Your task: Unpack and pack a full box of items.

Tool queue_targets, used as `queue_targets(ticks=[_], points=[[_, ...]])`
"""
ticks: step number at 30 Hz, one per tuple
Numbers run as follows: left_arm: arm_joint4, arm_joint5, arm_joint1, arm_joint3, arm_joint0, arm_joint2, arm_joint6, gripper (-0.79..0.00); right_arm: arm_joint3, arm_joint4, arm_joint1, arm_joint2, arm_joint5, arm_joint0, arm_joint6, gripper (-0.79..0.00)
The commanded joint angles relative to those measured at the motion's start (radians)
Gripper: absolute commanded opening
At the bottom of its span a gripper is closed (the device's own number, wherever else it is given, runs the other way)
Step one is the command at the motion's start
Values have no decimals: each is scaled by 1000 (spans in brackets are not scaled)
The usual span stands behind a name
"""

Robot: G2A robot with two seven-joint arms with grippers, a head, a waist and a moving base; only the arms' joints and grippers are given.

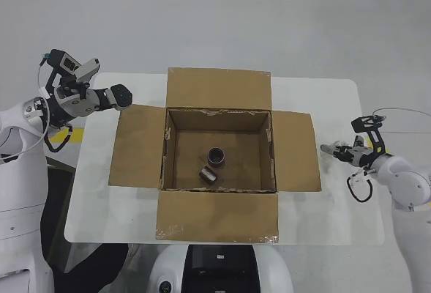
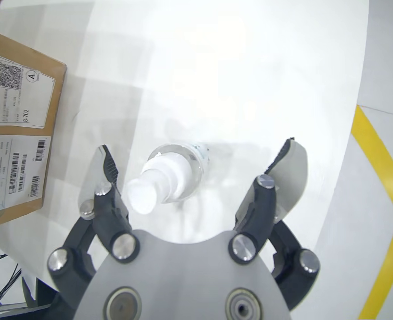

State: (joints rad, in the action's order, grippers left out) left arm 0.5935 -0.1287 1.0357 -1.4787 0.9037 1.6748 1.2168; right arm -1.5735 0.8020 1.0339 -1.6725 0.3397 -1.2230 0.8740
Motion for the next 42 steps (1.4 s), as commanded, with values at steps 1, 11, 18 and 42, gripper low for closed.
queue_targets(ticks=[1, 11, 18, 42], points=[[0, 0, 0, 0, 0, 0, 0, 0, -3, 3, -2, 3, 2, -2, -1, -456], [0, 0, 0, 0, 0, 0, 0, 0, -50, 37, -11, 7, 0, -18, -2, -782], [0, 0, 0, 0, 0, 0, 0, 0, -143, 66, -22, -37, -6, -66, -6, -785], [0, 0, 0, 0, 0, 0, 0, 0, -468, 101, -37, -187, -38, -241, -111, -785]])
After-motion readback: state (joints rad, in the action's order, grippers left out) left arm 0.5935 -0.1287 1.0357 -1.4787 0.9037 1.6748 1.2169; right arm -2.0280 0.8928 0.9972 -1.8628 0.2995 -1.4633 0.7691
